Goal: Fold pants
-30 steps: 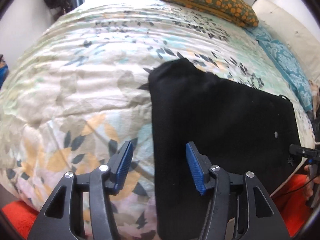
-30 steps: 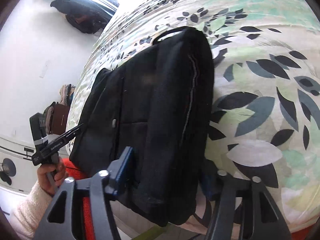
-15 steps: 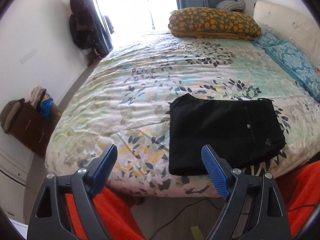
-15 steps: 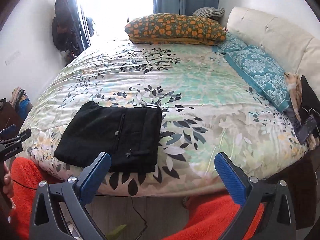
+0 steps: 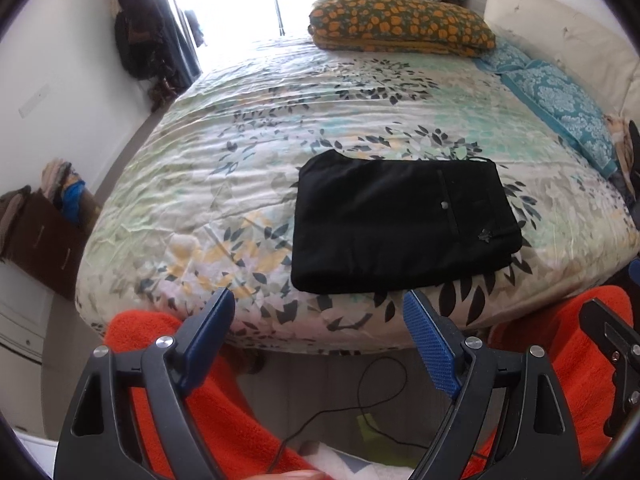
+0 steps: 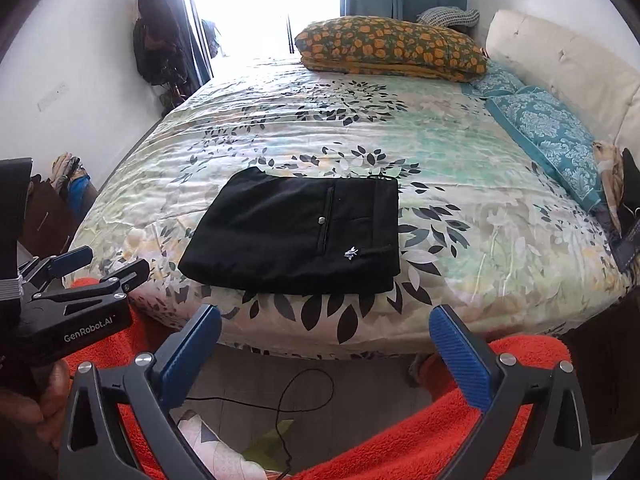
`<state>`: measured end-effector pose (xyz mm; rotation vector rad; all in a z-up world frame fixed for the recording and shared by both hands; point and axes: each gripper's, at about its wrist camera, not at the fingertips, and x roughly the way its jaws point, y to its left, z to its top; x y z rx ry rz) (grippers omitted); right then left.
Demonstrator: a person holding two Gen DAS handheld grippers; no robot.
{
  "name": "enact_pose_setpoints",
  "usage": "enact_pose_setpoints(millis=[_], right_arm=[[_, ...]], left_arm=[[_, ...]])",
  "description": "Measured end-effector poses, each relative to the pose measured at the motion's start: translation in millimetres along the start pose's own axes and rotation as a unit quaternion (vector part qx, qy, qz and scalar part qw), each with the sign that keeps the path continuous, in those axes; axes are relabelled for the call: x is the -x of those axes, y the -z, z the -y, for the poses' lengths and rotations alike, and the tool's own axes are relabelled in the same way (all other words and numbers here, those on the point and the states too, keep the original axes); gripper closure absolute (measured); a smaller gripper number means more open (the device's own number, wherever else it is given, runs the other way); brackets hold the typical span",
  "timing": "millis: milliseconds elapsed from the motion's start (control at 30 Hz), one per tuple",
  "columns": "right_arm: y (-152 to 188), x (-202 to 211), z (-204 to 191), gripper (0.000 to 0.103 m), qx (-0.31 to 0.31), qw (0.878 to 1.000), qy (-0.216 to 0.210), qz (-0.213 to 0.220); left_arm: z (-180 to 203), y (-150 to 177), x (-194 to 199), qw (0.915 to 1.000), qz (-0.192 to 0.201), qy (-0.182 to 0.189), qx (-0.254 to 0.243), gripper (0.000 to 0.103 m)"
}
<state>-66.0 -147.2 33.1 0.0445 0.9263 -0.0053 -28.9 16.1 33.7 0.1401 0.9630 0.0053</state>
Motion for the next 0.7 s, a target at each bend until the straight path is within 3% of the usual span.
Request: enact_pose_setpoints(millis=[700], right_arm=[[5,-16,-2,0.000,0.004,1.000,0.023,-0.015]], left_arm=[[2,4,-4,0.9998,-0.005,0.022,0.002,0.015]])
